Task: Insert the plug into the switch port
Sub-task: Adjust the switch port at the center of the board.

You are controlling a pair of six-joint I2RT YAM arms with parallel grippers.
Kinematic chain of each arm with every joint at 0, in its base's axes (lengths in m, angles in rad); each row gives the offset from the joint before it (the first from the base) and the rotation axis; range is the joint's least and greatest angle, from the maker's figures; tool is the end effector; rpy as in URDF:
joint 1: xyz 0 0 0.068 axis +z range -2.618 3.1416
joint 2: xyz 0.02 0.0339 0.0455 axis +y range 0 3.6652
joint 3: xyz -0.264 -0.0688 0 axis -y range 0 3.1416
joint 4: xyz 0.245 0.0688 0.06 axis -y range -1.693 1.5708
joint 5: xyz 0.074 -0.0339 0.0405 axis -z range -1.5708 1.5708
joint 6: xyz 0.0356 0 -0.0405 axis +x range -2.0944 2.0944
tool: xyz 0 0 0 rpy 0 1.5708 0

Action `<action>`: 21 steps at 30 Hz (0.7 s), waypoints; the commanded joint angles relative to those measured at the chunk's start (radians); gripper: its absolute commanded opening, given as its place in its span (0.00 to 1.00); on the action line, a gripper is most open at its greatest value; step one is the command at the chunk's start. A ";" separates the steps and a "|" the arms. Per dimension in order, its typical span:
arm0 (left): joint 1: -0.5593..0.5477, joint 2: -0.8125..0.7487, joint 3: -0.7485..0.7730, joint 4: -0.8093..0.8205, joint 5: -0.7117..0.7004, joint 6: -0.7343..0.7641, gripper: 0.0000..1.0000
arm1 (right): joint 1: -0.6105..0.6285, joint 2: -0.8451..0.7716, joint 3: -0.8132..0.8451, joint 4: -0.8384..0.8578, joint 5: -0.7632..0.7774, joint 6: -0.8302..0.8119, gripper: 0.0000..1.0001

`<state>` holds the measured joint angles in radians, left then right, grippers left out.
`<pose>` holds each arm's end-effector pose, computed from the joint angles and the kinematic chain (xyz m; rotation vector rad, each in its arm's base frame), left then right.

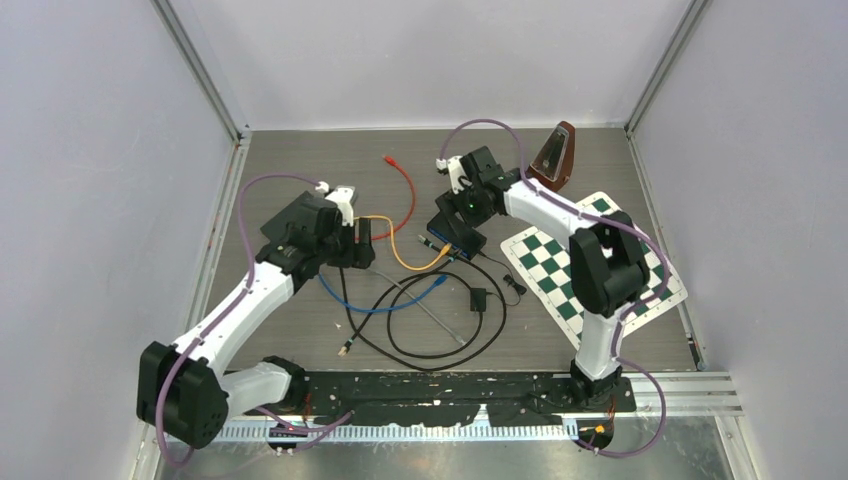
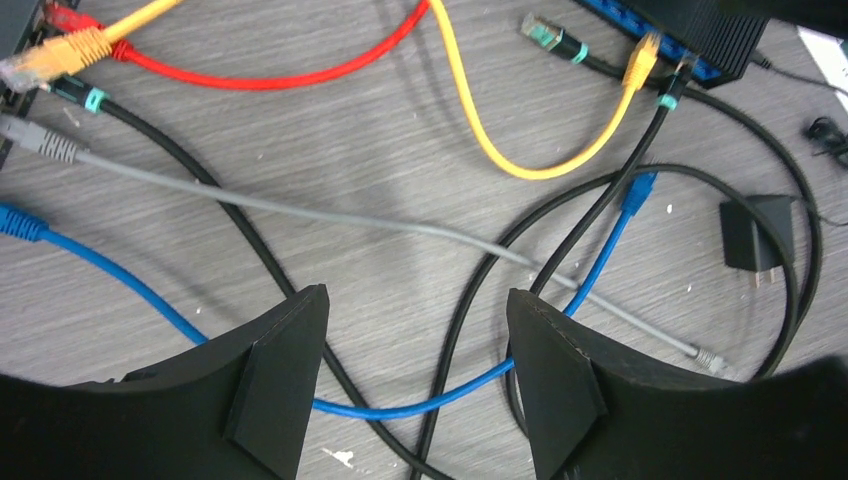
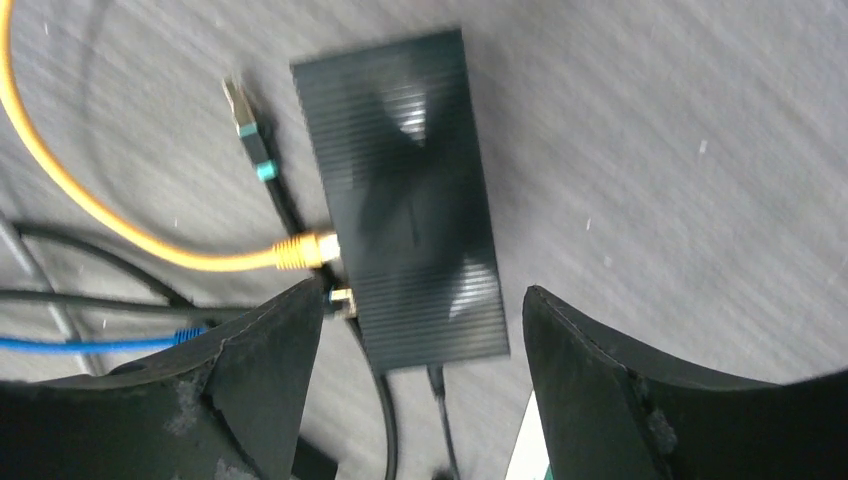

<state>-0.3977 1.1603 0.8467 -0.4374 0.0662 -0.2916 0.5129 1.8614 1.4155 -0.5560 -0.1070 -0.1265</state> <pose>0.2261 -0.0976 0.2623 0.1589 2.3527 -0.4196 0.3480 0.2003 0.2227 -0.8523 2.4454 0.2814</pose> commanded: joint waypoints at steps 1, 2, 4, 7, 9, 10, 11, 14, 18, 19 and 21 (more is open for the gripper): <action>0.003 -0.074 -0.039 -0.031 -0.012 0.031 0.69 | -0.002 0.092 0.137 0.032 -0.045 -0.066 0.82; 0.003 -0.092 -0.048 -0.030 -0.012 0.030 0.69 | -0.001 0.119 0.164 0.026 -0.048 -0.070 0.83; 0.003 -0.124 -0.066 -0.028 -0.017 0.031 0.69 | -0.001 0.154 0.194 0.024 -0.057 -0.079 0.85; 0.003 -0.150 -0.079 -0.031 -0.023 0.038 0.70 | 0.004 0.209 0.247 0.005 -0.078 -0.082 0.86; 0.003 -0.162 -0.082 -0.036 -0.030 0.039 0.70 | 0.013 0.234 0.268 0.005 -0.082 -0.082 0.86; 0.004 -0.168 -0.083 -0.037 -0.033 0.038 0.70 | 0.017 0.243 0.275 0.006 -0.081 -0.083 0.86; 0.004 -0.173 -0.085 -0.037 -0.037 0.037 0.70 | 0.022 0.261 0.290 0.005 -0.075 -0.083 0.86; 0.003 -0.186 -0.084 -0.044 -0.052 0.037 0.70 | 0.030 0.297 0.320 -0.006 -0.053 -0.088 0.86; 0.003 -0.202 -0.077 -0.066 -0.098 0.041 0.70 | 0.033 0.338 0.346 -0.016 0.009 -0.096 0.76; 0.003 -0.208 -0.078 -0.069 -0.108 0.043 0.70 | 0.033 0.340 0.354 -0.014 0.016 -0.098 0.70; 0.005 -0.215 -0.082 -0.070 -0.124 0.045 0.71 | 0.032 0.348 0.370 -0.009 0.035 -0.101 0.64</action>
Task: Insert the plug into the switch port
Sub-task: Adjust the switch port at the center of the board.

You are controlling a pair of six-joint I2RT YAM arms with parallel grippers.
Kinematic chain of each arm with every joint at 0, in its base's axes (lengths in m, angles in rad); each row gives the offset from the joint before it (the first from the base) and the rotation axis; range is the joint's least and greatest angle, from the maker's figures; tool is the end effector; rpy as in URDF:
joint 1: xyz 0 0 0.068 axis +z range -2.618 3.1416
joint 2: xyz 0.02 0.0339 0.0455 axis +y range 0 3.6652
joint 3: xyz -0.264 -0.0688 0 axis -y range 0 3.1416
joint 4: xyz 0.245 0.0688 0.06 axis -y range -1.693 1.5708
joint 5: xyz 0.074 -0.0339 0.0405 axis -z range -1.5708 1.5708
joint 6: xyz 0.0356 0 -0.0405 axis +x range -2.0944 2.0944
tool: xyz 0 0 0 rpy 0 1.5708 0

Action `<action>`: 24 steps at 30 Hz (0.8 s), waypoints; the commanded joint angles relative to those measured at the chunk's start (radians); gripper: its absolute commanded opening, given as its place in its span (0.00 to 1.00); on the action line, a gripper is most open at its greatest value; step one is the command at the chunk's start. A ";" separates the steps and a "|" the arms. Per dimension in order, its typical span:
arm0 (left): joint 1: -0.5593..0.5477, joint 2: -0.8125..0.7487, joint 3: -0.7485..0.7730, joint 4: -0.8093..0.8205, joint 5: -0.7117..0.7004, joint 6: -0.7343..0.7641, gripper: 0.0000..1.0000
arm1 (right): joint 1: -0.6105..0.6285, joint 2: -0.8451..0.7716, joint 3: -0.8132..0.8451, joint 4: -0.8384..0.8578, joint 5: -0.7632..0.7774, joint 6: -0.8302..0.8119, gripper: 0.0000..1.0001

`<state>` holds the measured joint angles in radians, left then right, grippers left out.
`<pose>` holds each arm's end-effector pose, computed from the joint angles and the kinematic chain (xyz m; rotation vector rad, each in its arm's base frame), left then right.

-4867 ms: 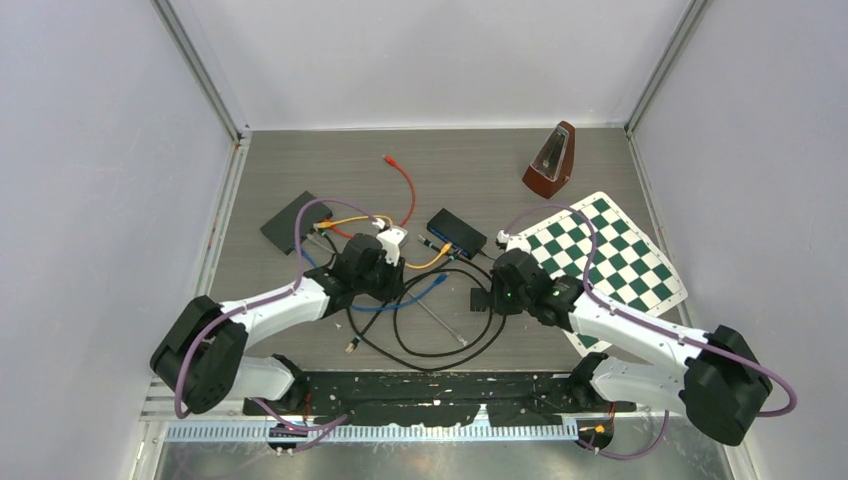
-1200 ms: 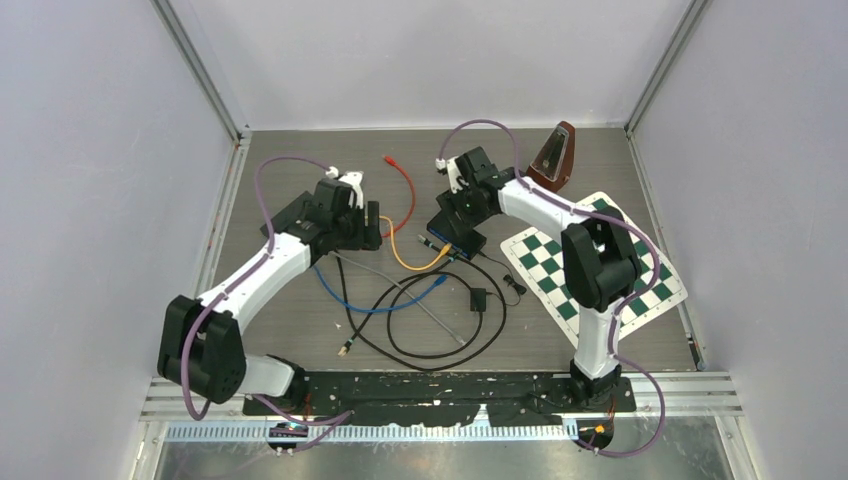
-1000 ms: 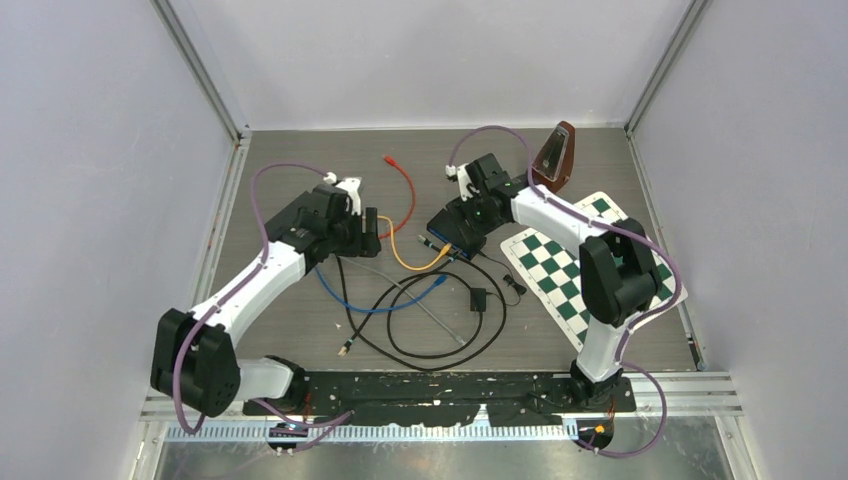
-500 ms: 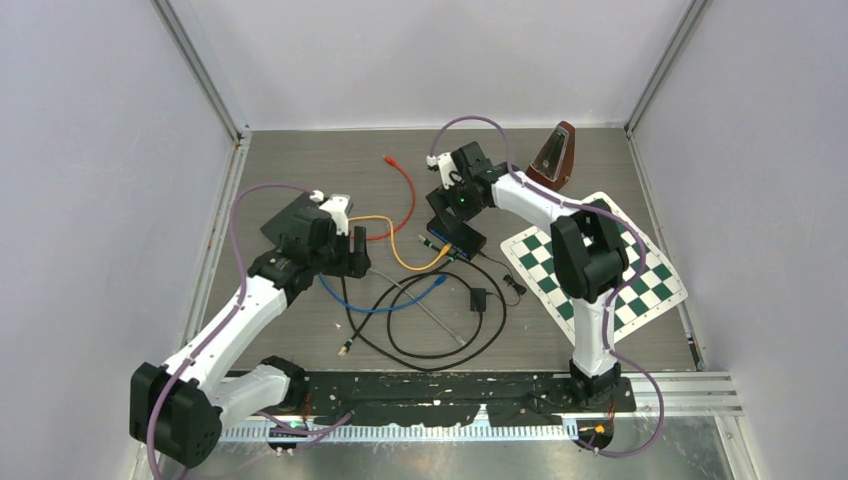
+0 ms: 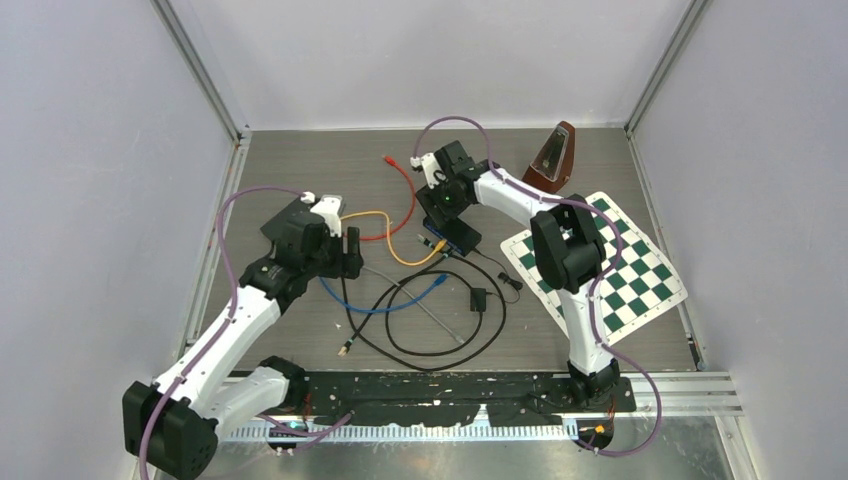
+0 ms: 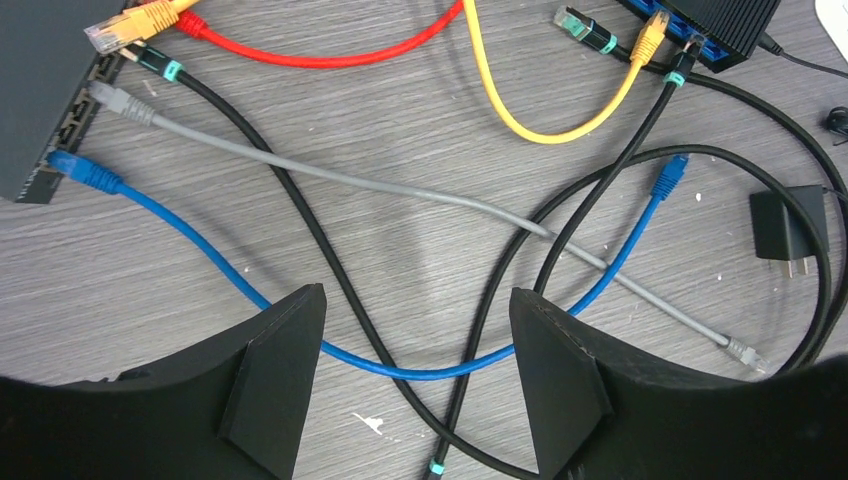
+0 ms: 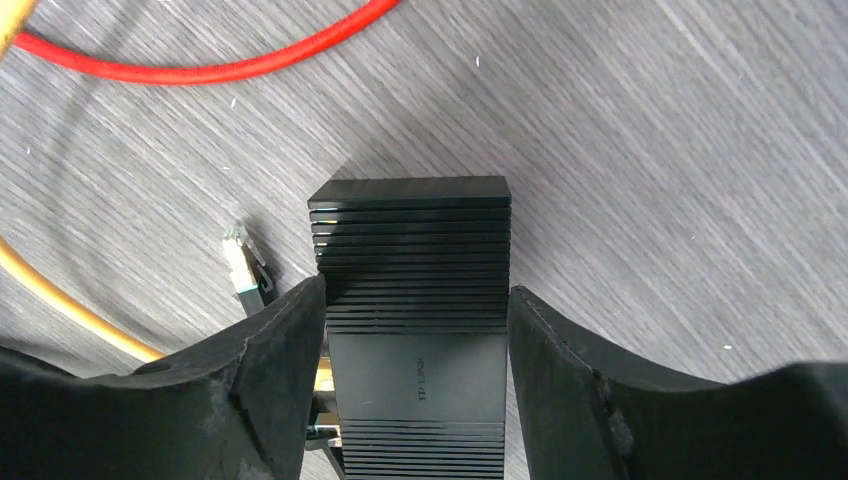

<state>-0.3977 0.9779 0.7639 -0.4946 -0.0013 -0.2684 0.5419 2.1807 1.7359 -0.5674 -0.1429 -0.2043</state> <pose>0.1917 -0.0805 0.2677 0.1481 2.2988 -0.3450 0.4053 0.2499 0.1860 -0.9965 2.3996 0.3084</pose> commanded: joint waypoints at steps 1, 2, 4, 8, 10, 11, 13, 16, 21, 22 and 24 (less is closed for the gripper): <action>0.004 -0.036 0.000 -0.013 -0.065 0.020 0.71 | 0.003 0.031 0.068 0.002 0.077 -0.026 0.62; 0.004 -0.038 0.000 -0.014 -0.073 0.019 0.71 | 0.002 0.030 0.078 0.004 0.078 -0.031 0.60; 0.005 -0.035 0.003 -0.019 -0.096 0.016 0.71 | 0.000 0.031 0.102 0.023 0.095 -0.039 0.57; 0.005 -0.032 0.022 -0.049 -0.212 -0.030 0.72 | -0.019 0.051 0.173 0.048 0.115 -0.044 0.54; 0.007 -0.045 0.025 -0.052 -0.252 -0.042 0.73 | -0.030 0.064 0.206 0.050 0.120 -0.042 0.53; 0.010 -0.052 0.025 -0.050 -0.272 -0.049 0.73 | -0.039 0.073 0.224 0.049 0.120 -0.041 0.53; 0.016 -0.066 0.020 -0.046 -0.321 -0.065 0.74 | -0.049 0.085 0.246 0.048 0.117 -0.039 0.53; 0.034 -0.066 0.014 -0.048 -0.395 -0.115 0.75 | -0.058 0.088 0.269 0.032 0.108 -0.038 0.54; 0.069 -0.025 0.023 -0.055 -0.410 -0.177 0.78 | -0.058 0.059 0.272 -0.003 0.054 -0.049 0.73; 0.075 -0.016 0.026 -0.052 -0.416 -0.184 0.79 | -0.055 0.046 0.259 -0.012 0.038 -0.051 0.74; 0.090 0.006 0.034 -0.047 -0.426 -0.199 0.80 | -0.048 0.023 0.226 -0.009 0.015 -0.054 0.78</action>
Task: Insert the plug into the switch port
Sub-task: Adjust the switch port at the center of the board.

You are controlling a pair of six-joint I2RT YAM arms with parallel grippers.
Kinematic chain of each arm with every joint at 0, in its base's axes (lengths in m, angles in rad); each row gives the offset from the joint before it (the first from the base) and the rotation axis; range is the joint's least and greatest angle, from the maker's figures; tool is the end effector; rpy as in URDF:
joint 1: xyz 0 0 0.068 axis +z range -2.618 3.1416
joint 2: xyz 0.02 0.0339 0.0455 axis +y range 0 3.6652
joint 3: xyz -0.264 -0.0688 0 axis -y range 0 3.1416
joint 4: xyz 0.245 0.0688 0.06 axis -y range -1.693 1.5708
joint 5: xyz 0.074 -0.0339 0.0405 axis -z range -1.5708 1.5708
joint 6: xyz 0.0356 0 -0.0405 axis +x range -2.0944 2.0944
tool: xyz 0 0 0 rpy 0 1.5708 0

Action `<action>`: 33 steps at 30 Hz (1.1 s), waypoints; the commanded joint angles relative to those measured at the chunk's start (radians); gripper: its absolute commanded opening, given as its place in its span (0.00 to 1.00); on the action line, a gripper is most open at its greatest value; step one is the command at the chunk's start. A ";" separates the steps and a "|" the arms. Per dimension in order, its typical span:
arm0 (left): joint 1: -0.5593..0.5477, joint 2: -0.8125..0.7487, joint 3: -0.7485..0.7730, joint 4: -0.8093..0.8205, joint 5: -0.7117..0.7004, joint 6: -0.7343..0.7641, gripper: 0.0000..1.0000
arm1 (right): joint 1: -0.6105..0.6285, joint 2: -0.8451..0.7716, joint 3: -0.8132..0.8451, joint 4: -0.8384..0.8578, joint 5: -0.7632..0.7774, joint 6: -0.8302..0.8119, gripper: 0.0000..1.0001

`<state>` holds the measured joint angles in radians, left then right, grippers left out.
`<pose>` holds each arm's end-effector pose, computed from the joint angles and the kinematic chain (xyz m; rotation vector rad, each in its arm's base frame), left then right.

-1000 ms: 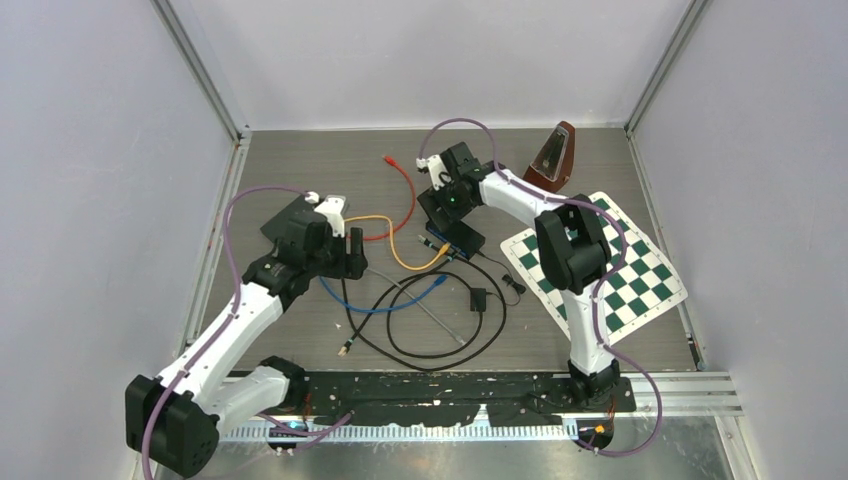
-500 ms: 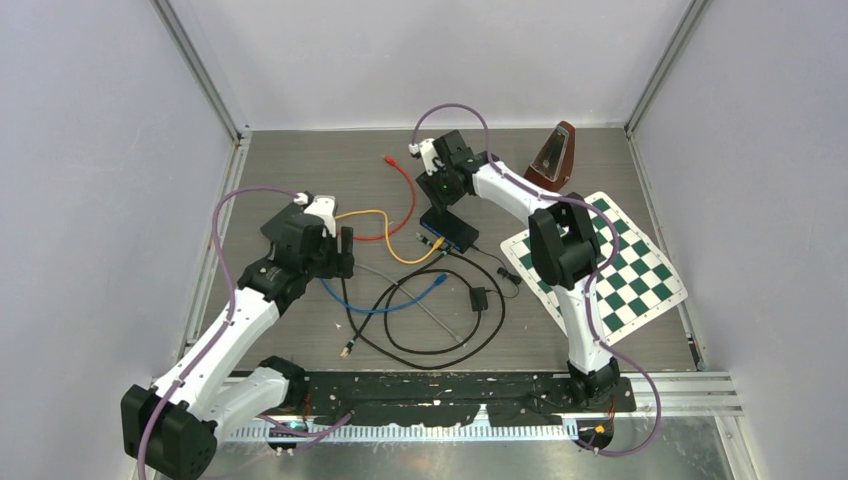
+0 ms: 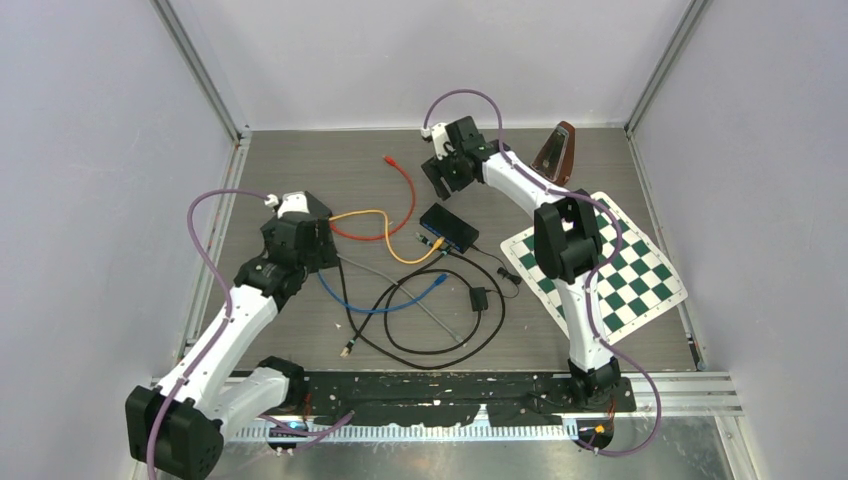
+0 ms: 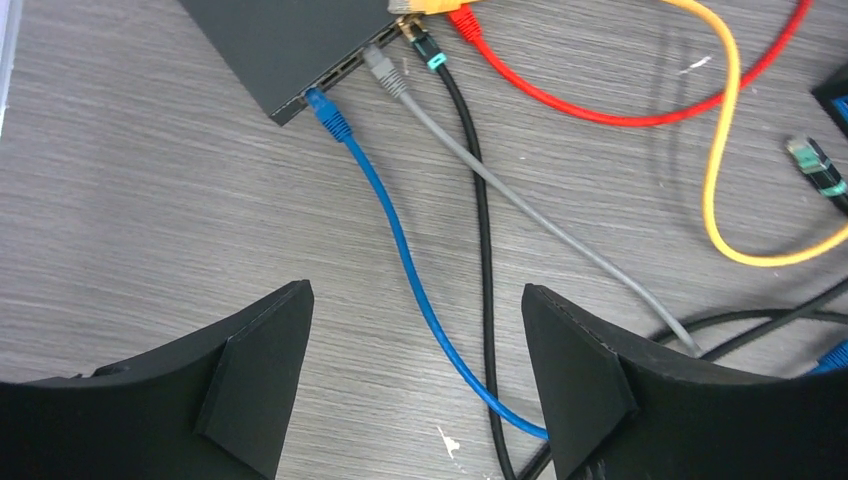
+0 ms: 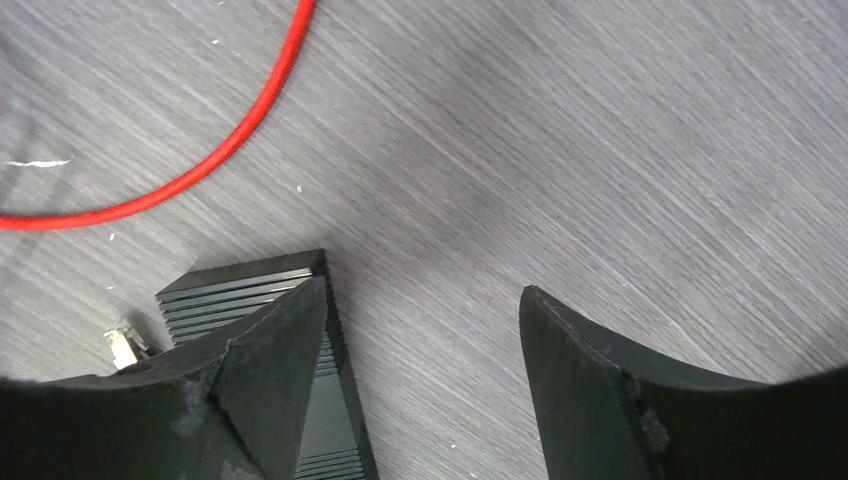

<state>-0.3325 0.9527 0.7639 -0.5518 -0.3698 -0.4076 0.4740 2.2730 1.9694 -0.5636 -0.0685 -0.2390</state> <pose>0.1914 -0.0525 0.2693 -0.2691 2.2353 0.0336 0.4554 0.2364 0.2155 -0.8818 2.2797 0.1883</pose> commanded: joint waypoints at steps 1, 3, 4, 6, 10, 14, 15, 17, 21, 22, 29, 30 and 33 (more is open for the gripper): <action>0.036 0.045 0.041 0.010 -0.057 -0.063 0.80 | 0.023 -0.083 -0.016 -0.011 -0.066 -0.020 0.79; 0.063 0.078 0.066 0.001 -0.056 -0.072 0.81 | 0.035 -0.095 -0.031 -0.009 -0.073 -0.014 0.80; 0.074 0.090 0.077 -0.003 -0.055 -0.078 0.81 | 0.043 -0.095 -0.032 -0.007 -0.075 -0.013 0.80; 0.094 0.103 0.090 -0.002 -0.044 -0.083 0.81 | 0.057 -0.095 -0.031 -0.012 -0.071 -0.005 0.80; 0.113 0.103 0.098 0.003 -0.026 -0.097 0.81 | 0.081 -0.103 -0.042 -0.010 -0.056 0.029 0.80; 0.124 0.084 0.087 0.016 -0.009 -0.086 0.81 | 0.094 -0.099 -0.039 -0.001 -0.039 0.040 0.79; 0.126 0.082 0.087 0.014 -0.006 -0.084 0.81 | 0.095 -0.098 -0.028 -0.011 -0.037 0.044 0.79; 0.128 0.076 0.086 0.014 0.008 -0.074 0.81 | 0.098 -0.101 -0.023 -0.022 -0.065 0.068 0.78; 0.128 0.069 0.091 0.010 0.019 -0.055 0.80 | 0.130 -0.145 -0.048 -0.003 -0.112 0.104 0.76; 0.130 0.066 0.091 0.010 0.016 -0.054 0.80 | 0.142 -0.150 -0.053 0.007 -0.112 0.109 0.76; 0.134 0.041 0.084 0.013 0.010 -0.050 0.80 | 0.181 -0.145 -0.035 0.033 -0.166 0.226 0.70; 0.134 0.039 0.084 0.014 0.009 -0.048 0.80 | 0.185 -0.141 -0.035 0.044 -0.176 0.249 0.69; 0.136 0.041 0.084 0.015 0.010 -0.044 0.80 | 0.196 -0.118 -0.037 0.073 -0.221 0.340 0.65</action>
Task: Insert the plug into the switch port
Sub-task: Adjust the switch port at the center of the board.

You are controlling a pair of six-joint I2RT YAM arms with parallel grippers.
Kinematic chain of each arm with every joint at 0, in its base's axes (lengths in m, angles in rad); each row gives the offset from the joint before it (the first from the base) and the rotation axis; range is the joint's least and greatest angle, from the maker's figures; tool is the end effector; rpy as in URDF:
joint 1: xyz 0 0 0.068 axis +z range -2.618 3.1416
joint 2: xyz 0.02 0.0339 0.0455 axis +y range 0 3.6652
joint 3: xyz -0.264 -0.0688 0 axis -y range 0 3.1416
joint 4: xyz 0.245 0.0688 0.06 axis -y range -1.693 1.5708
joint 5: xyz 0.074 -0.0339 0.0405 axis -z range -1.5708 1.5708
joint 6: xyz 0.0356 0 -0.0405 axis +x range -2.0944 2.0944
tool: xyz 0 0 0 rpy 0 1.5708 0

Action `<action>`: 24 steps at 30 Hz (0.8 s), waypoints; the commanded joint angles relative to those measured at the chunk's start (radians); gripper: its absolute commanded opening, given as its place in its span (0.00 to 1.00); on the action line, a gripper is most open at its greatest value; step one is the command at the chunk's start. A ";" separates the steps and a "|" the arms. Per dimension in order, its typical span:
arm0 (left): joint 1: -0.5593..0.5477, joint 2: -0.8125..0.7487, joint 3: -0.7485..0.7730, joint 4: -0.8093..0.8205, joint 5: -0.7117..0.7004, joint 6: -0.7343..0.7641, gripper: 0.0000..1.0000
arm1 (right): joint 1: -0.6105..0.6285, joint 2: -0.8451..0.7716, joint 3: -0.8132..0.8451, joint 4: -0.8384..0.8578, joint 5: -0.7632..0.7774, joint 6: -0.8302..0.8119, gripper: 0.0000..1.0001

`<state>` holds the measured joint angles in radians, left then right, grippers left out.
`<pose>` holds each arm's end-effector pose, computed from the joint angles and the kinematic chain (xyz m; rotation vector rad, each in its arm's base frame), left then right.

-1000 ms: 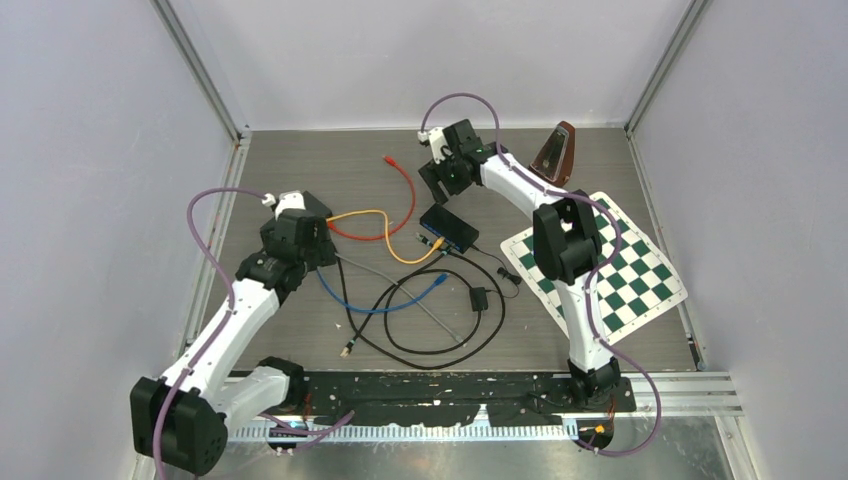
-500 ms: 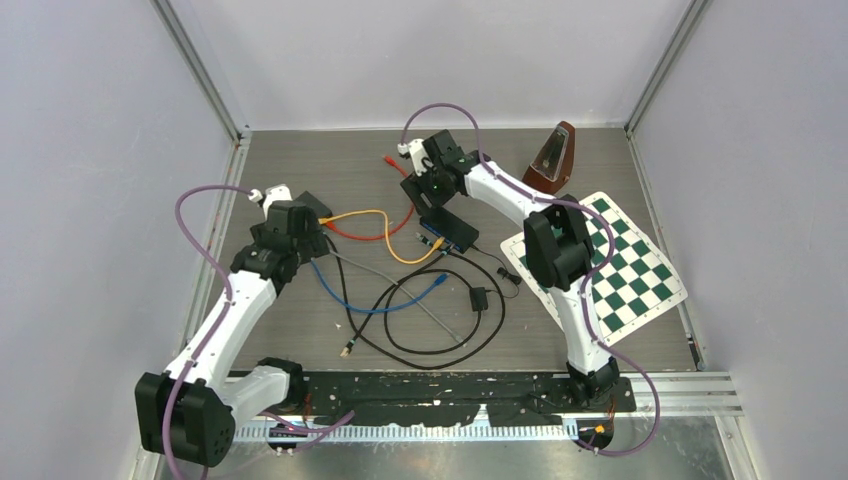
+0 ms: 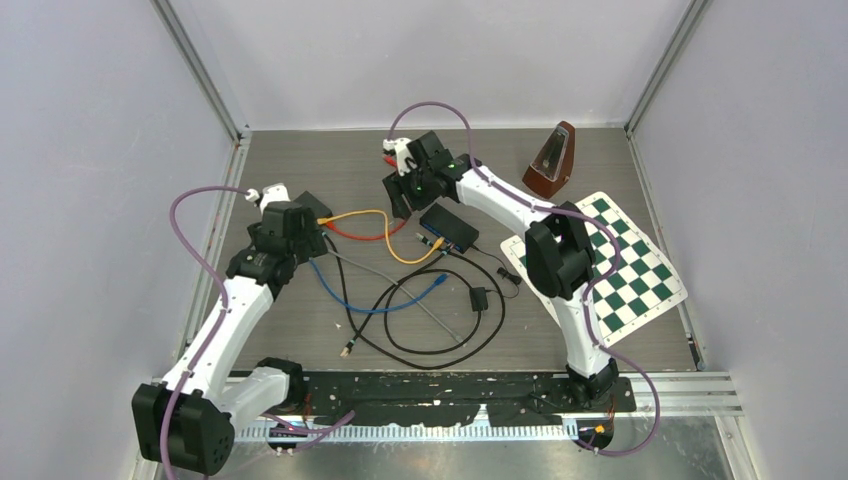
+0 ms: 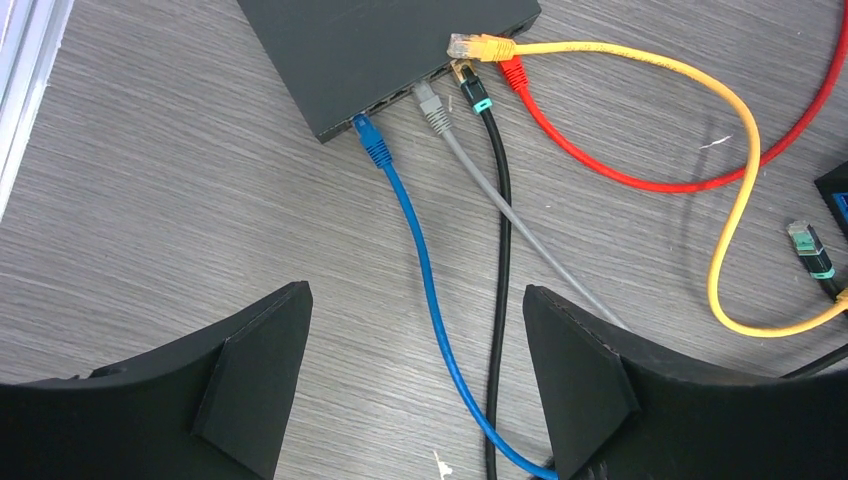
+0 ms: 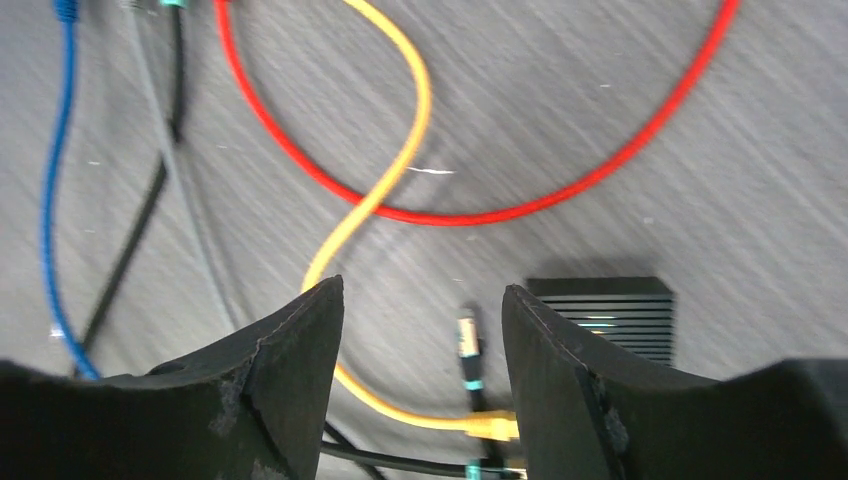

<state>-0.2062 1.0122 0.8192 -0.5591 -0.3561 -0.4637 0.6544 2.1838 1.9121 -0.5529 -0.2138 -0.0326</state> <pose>0.2085 -0.0309 0.2759 -0.4651 2.2182 0.0618 0.3904 0.3090 0.2416 -0.9182 2.2629 0.5414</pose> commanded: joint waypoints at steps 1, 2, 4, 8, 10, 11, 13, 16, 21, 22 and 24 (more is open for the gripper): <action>0.011 -0.018 0.029 0.022 -0.003 0.012 0.80 | 0.018 -0.022 0.020 0.074 -0.091 0.161 0.64; 0.012 -0.017 0.029 0.022 -0.003 0.012 0.80 | 0.023 -0.010 0.019 0.080 -0.098 0.171 0.63; 0.013 -0.017 0.029 0.023 -0.003 0.013 0.80 | 0.035 0.004 0.014 0.096 -0.120 0.204 0.62; 0.017 -0.018 0.035 0.021 -0.007 0.017 0.80 | 0.059 0.011 -0.033 0.145 -0.124 0.247 0.61; 0.019 -0.023 0.037 0.019 -0.008 0.020 0.80 | 0.063 0.022 -0.038 0.146 -0.101 0.273 0.61; 0.019 -0.026 0.037 0.018 -0.010 0.019 0.80 | 0.063 0.027 -0.039 0.145 -0.075 0.286 0.61; 0.019 -0.032 0.037 0.014 -0.014 0.017 0.80 | 0.062 0.036 -0.042 0.146 -0.048 0.301 0.63; 0.020 -0.051 0.033 0.013 -0.039 0.016 0.80 | 0.063 0.050 -0.051 0.166 -0.058 0.322 0.64; 0.024 -0.084 0.018 0.028 -0.047 0.011 0.80 | 0.070 0.077 -0.065 0.213 -0.076 0.356 0.61; 0.024 -0.089 0.015 0.030 -0.047 0.011 0.80 | 0.070 0.083 -0.061 0.220 -0.078 0.363 0.59; 0.025 -0.094 0.012 0.032 -0.054 0.011 0.80 | 0.070 0.103 -0.050 0.227 -0.082 0.367 0.57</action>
<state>-0.1902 0.9428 0.8192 -0.5587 -0.3759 -0.4599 0.7181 2.2658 1.8458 -0.4023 -0.2897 0.2958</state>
